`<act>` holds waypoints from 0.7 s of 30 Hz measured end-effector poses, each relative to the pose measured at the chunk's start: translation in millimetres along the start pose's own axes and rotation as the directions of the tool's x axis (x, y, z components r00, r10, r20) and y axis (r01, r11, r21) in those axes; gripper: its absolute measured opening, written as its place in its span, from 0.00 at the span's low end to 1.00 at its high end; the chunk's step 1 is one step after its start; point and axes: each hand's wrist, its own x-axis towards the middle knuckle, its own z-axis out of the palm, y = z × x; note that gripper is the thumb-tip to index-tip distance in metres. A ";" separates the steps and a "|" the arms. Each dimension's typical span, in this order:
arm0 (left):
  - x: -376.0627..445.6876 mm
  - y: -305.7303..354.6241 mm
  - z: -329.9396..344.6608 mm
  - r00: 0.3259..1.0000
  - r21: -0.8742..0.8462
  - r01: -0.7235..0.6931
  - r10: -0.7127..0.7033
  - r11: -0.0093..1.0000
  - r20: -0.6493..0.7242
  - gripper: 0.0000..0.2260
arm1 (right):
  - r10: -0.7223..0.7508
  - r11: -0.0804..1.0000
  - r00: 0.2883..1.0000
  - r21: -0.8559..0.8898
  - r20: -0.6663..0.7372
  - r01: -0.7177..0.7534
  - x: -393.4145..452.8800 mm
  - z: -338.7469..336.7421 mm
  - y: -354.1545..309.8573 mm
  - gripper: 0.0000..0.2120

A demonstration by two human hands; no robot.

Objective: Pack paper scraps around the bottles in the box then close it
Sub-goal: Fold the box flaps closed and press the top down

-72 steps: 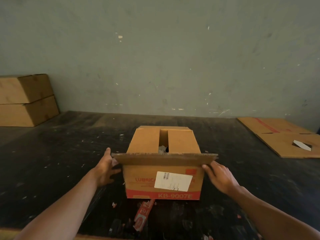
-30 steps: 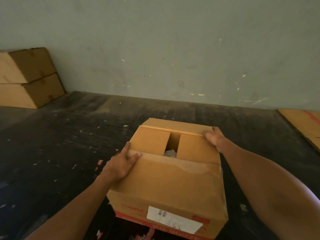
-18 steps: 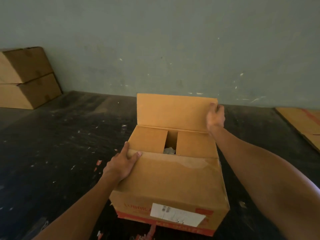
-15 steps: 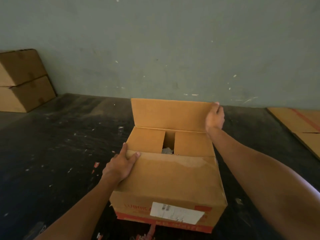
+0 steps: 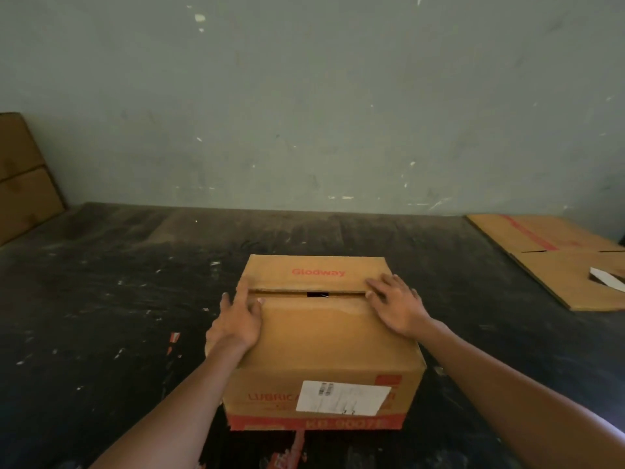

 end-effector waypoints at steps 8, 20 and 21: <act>-5.1 -2.4 -3.9 0.998 0.101 -0.053 0.048 0.994 0.049 0.25 | 0.111 0.973 0.989 -0.214 0.094 -0.089 -28.8 21.7 -18.1 0.36; 0.8 7.6 -2.2 0.989 0.282 -0.147 0.145 0.948 0.029 0.23 | 0.151 0.951 0.984 -0.286 0.094 -0.119 -24.2 11.3 -30.2 0.31; -0.8 8.5 -2.5 0.978 0.315 -0.203 0.205 0.927 0.025 0.23 | 0.133 0.950 0.989 -0.292 0.060 -0.110 -26.3 12.1 -35.3 0.29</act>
